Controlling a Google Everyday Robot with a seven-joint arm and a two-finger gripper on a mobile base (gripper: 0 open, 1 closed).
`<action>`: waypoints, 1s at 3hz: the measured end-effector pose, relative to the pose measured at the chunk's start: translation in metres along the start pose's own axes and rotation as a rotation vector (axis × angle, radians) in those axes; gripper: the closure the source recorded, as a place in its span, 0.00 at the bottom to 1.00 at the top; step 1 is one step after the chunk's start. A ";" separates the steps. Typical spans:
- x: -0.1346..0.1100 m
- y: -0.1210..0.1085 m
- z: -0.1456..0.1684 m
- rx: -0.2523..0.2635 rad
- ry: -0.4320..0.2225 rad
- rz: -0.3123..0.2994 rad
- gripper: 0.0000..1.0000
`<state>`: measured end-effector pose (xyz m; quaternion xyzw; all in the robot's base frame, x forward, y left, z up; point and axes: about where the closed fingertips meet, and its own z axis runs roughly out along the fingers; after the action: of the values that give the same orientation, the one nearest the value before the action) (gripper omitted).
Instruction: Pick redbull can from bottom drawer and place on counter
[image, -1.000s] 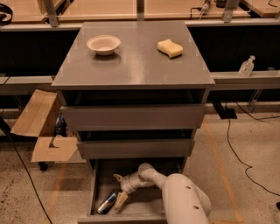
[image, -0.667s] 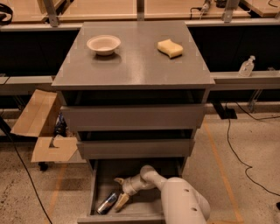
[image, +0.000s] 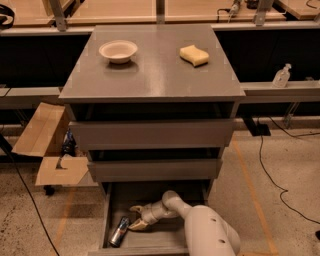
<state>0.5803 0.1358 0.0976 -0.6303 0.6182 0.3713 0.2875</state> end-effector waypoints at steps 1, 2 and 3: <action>-0.003 0.000 -0.002 0.000 0.000 0.000 0.90; -0.003 0.000 -0.002 0.000 0.000 0.000 1.00; -0.003 0.000 -0.002 0.000 0.000 0.000 1.00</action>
Offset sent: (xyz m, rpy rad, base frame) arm -0.0174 -0.0049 0.0119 -0.0001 -0.0323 0.0092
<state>0.5803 0.1359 0.1010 -0.6304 0.6181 0.3712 0.2876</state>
